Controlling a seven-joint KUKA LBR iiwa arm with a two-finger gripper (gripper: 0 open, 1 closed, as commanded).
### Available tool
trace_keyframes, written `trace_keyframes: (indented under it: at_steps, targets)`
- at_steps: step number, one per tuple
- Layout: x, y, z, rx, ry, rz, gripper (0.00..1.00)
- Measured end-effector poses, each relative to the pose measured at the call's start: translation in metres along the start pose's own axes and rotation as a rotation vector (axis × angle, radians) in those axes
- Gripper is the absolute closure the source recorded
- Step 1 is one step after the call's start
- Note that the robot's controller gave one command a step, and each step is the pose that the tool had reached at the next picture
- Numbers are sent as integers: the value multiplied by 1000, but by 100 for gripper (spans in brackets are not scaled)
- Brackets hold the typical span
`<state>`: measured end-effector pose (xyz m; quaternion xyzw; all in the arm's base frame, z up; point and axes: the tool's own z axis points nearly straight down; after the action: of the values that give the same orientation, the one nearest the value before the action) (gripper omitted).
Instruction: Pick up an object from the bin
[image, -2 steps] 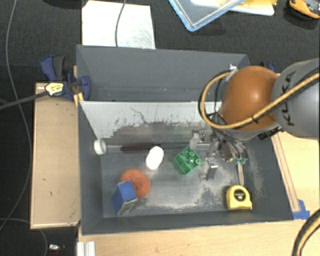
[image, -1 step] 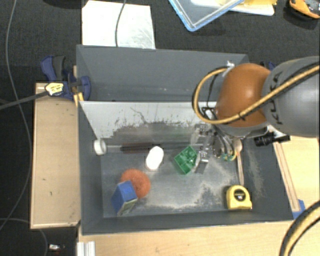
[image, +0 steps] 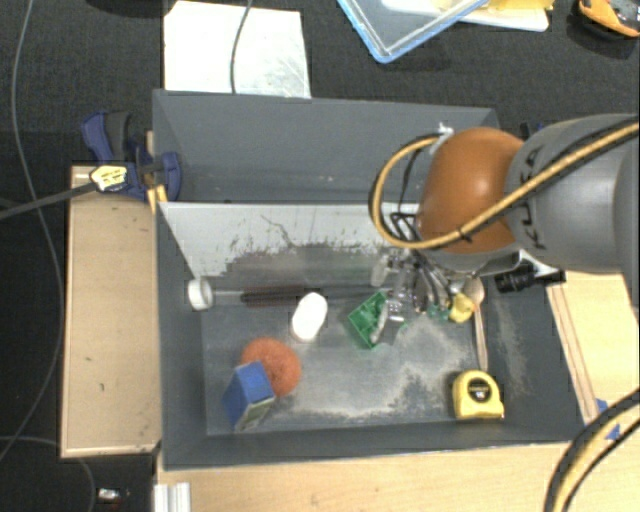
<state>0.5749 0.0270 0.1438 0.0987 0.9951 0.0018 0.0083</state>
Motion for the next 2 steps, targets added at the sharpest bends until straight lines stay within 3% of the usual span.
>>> trace_keyframes:
  at_steps: [1,2]
  targets:
    - [-2,6,26,0,2,-261,0]
    - [-8,4,36,0,0,-201,0]
